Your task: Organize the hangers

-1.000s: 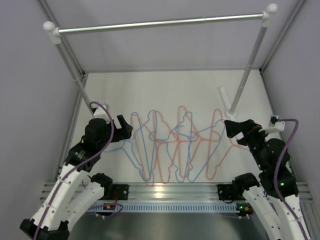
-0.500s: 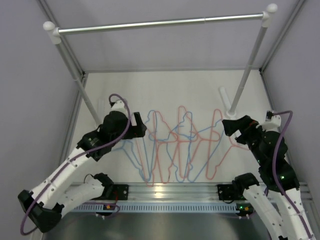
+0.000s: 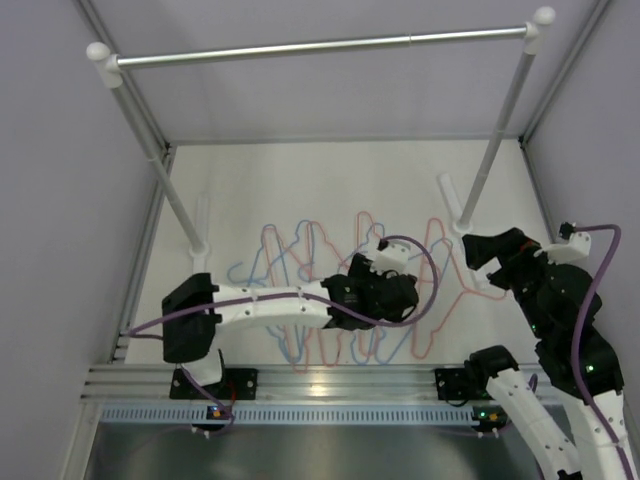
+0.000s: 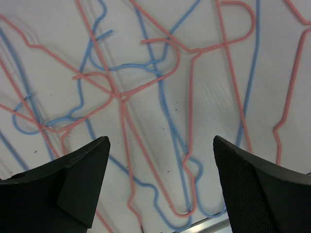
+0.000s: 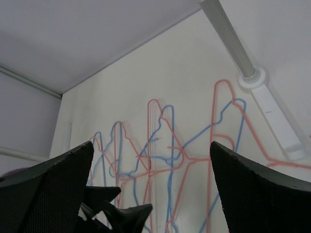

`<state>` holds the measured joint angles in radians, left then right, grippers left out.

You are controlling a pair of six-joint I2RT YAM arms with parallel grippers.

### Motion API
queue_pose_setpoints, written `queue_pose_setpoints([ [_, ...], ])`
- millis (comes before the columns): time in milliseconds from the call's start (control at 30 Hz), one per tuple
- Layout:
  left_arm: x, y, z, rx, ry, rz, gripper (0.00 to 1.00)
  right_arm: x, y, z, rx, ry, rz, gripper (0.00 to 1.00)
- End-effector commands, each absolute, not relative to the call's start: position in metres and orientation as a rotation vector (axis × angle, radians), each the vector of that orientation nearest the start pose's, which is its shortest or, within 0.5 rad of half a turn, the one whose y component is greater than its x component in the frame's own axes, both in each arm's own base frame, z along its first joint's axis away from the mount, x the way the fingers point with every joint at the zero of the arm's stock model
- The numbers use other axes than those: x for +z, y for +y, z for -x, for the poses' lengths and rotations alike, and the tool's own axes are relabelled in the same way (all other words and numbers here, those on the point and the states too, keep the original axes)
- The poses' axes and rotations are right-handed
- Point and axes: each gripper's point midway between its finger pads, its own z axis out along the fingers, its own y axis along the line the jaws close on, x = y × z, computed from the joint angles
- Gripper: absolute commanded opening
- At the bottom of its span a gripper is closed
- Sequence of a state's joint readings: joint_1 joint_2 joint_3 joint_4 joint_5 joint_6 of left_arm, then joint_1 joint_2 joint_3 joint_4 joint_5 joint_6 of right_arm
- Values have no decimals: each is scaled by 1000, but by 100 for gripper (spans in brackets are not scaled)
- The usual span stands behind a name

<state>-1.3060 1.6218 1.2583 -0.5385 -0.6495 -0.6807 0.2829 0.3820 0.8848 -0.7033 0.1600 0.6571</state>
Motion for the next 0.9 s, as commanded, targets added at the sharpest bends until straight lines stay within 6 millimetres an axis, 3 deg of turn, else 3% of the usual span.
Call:
queue_pose_setpoints([
  [0, 156, -413, -184, -258, 2114, -448, 90, 325, 30, -176, 463, 1680, -503, 100],
  [167, 116, -458, -174, -268, 2137, -571, 82, 348, 22, -159, 472, 1610, -510, 99],
  [267, 112, -476, -179, -265, 2119, -583, 77, 353, 22, -155, 485, 1600, -507, 99],
  [300, 100, -480, -180, -238, 2125, -599, 75, 352, 22, -153, 489, 1602, -507, 99],
  [367, 102, -490, -186, -238, 2108, -591, 73, 351, 23, -152, 496, 1602, -508, 100],
  [567, 85, -506, -207, -257, 2144, -569, 56, 347, 24, -149, 503, 1615, -506, 100],
  [867, 63, -508, -226, -266, 2203, -553, 41, 346, 24, -147, 506, 1617, -506, 99],
])
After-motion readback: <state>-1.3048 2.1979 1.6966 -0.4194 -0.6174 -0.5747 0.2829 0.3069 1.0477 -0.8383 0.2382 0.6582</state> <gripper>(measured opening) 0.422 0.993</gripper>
